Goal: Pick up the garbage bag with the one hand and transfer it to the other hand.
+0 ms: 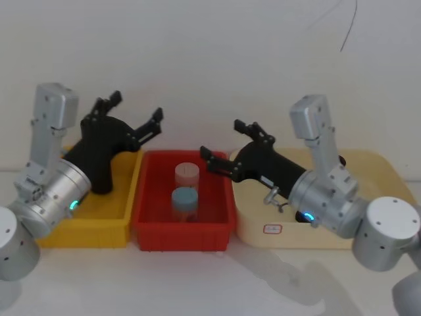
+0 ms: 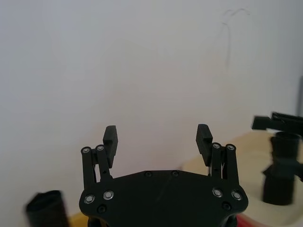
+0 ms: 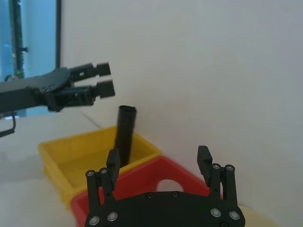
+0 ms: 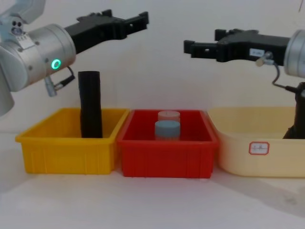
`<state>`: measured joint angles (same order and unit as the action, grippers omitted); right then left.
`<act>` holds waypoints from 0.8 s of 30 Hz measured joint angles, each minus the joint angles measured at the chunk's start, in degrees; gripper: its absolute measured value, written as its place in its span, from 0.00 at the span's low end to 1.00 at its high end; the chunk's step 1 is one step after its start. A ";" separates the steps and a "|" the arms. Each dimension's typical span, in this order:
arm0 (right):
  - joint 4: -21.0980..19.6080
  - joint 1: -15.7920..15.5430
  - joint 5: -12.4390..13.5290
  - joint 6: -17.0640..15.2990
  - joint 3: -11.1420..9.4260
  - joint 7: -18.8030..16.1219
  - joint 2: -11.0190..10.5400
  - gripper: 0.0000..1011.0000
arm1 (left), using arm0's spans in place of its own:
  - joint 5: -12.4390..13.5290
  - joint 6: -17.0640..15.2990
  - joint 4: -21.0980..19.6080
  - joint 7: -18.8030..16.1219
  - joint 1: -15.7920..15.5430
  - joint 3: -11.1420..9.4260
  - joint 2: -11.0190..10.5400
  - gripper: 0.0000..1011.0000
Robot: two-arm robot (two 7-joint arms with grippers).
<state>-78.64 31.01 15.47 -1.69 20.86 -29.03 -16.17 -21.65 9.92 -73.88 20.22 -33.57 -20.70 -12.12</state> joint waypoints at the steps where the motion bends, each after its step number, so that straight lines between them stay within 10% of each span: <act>1: 0.27 0.15 0.10 -0.07 0.23 -0.21 0.18 0.99 | 0.79 0.30 -0.71 -1.05 0.40 0.38 -0.32 0.99; 24: 8.45 4.41 -0.72 -4.58 6.89 -2.90 2.28 0.99 | 6.98 2.48 -5.70 -8.53 3.06 2.88 -2.69 0.99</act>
<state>-70.19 35.41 14.75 -6.28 27.75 -31.93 -13.89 -14.67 12.40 -79.57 11.69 -30.51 -17.82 -14.81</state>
